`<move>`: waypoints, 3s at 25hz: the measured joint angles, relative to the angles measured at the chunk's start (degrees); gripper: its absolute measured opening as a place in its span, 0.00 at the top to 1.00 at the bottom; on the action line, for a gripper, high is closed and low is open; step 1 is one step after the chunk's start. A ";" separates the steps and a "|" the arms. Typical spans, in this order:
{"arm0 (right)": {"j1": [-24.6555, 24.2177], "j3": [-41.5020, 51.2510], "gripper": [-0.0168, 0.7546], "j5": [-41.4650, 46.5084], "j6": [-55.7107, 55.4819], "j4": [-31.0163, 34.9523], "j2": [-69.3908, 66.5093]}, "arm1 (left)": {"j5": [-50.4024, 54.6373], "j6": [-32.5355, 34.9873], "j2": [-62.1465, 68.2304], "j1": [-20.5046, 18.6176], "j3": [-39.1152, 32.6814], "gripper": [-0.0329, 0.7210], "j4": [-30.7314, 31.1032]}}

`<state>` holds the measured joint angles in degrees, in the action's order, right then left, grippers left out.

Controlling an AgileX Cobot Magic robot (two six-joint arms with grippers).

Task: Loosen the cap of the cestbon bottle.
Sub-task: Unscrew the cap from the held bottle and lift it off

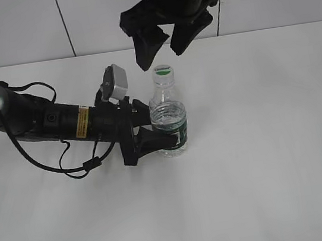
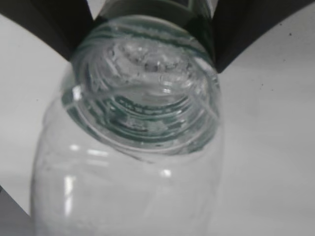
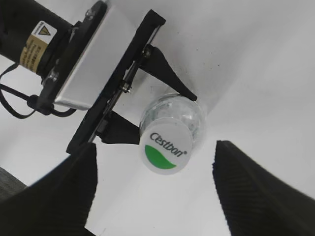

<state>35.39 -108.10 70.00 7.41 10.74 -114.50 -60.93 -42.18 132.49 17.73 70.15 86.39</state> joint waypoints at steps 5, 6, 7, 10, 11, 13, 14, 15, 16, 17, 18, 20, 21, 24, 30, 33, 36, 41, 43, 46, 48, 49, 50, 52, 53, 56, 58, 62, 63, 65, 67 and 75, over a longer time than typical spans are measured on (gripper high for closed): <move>0.00 0.00 0.38 0.00 -2.10 0.05 -0.69 | 0.00 0.00 0.00 0.00 0.00 0.39 0.00; 0.00 0.00 0.39 0.00 -2.18 0.05 -1.24 | 0.00 0.00 0.00 0.00 0.00 0.39 0.00; 0.00 0.00 0.40 0.00 -2.24 0.05 -1.92 | 0.00 0.00 0.00 0.00 0.00 0.39 0.00; 0.00 0.00 0.41 0.00 -2.35 0.05 -3.56 | -0.05 0.00 0.00 0.00 0.00 0.39 0.00; 0.00 0.00 0.41 0.00 -2.35 0.05 -3.86 | -0.05 0.00 0.00 0.00 0.00 0.39 0.00; 0.00 0.00 0.41 0.00 -2.35 0.05 -3.94 | -0.05 0.00 0.00 0.00 0.00 0.39 0.00; 0.00 0.00 0.41 0.00 -2.35 0.05 -3.94 | -0.05 0.00 0.00 0.00 0.00 0.39 0.00; 0.00 0.00 0.42 0.00 -2.35 -0.01 -3.94 | -0.05 0.00 0.00 0.00 0.00 0.39 0.00; 0.00 0.00 0.43 0.00 -2.35 -0.25 -3.94 | -0.05 0.00 0.00 0.00 0.00 0.39 0.00; 0.00 0.00 0.44 0.00 -2.35 -0.37 -3.94 | -0.05 0.00 0.00 0.00 0.00 0.39 0.00; 0.00 0.00 0.46 0.00 -2.35 -0.51 -3.94 | -0.05 0.00 0.00 0.00 0.00 0.39 0.00; 0.00 0.00 0.49 0.00 -2.35 -0.99 -3.94 | -0.05 0.00 0.00 0.00 0.00 0.39 0.00; 0.00 0.00 0.52 0.00 -2.35 -1.17 -3.94 | -0.05 0.00 0.00 0.00 0.00 0.39 0.00; 0.00 0.00 0.58 0.00 -1.54 -1.66 -3.94 | -0.05 -0.05 0.00 0.00 0.00 0.39 -0.05; 0.00 0.00 0.58 0.00 10.44 -1.83 -3.94 | 0.00 -0.16 0.00 0.00 0.00 0.40 -0.05; 0.00 0.00 0.59 0.00 20.30 -1.70 -3.94 | 0.19 -0.16 0.00 0.00 0.00 0.40 -0.05; 0.00 -0.06 0.59 0.00 30.76 -1.64 -3.94 | 0.19 -0.16 0.00 0.00 0.00 0.40 0.00; 0.00 -0.06 0.59 0.00 43.16 -1.59 -3.88 | 0.23 -0.16 0.00 0.00 0.00 0.40 0.00; 0.00 -0.06 0.59 0.00 46.85 -1.59 -3.88 | 0.23 -0.16 0.00 0.00 0.00 0.40 0.00; 0.00 -0.06 0.59 0.00 50.42 -1.59 -3.88 | 0.23 -0.16 0.00 0.00 0.00 0.40 0.00; 0.00 -0.06 0.59 0.00 52.66 -1.55 -3.88 | 0.23 -0.16 0.00 0.00 0.00 0.40 0.00; 0.00 -0.06 0.59 0.00 53.53 -1.55 -3.88 | 0.23 -0.16 0.00 0.00 0.00 0.40 0.00; 0.00 -0.06 0.59 0.00 54.09 -1.55 -3.88 | 0.23 -0.11 0.00 0.00 0.00 0.40 0.00; 0.00 -0.06 0.59 0.00 54.55 -1.55 -3.88 | 0.23 -0.11 0.00 0.00 0.00 0.40 0.00; 0.00 -0.06 0.59 0.00 54.69 -1.55 -3.88 | 0.23 -0.11 0.00 0.00 0.00 0.40 0.00; 0.00 -0.06 0.59 0.00 54.70 -1.55 -3.88 | 0.23 -0.11 0.00 0.00 0.00 0.40 0.00; 0.00 -0.06 0.58 0.00 54.70 -1.55 -3.88 | 0.23 -0.11 0.00 0.00 0.00 0.40 0.00; 0.00 -0.06 0.49 0.00 54.82 -1.69 -3.88 | 0.23 -0.11 0.00 0.00 0.00 0.40 0.00; 0.00 -0.06 0.45 0.00 54.86 -1.82 -3.88 | 0.23 -0.11 0.00 0.00 0.00 0.40 0.00; 0.00 -0.06 0.38 0.00 54.88 -1.86 -3.88 | 0.23 -0.11 0.00 -0.06 0.00 0.40 0.00; 0.00 -0.06 0.35 0.00 54.87 -1.86 -3.88 | 0.23 -0.11 0.00 -0.06 0.00 0.40 0.00; 0.00 -0.06 0.33 0.00 43.89 -0.48 -1.17 | 0.12 -0.11 0.00 -0.11 0.00 0.40 0.05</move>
<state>35.39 -108.16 70.00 51.30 10.26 -115.68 -60.81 -42.29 132.49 17.62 70.15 86.44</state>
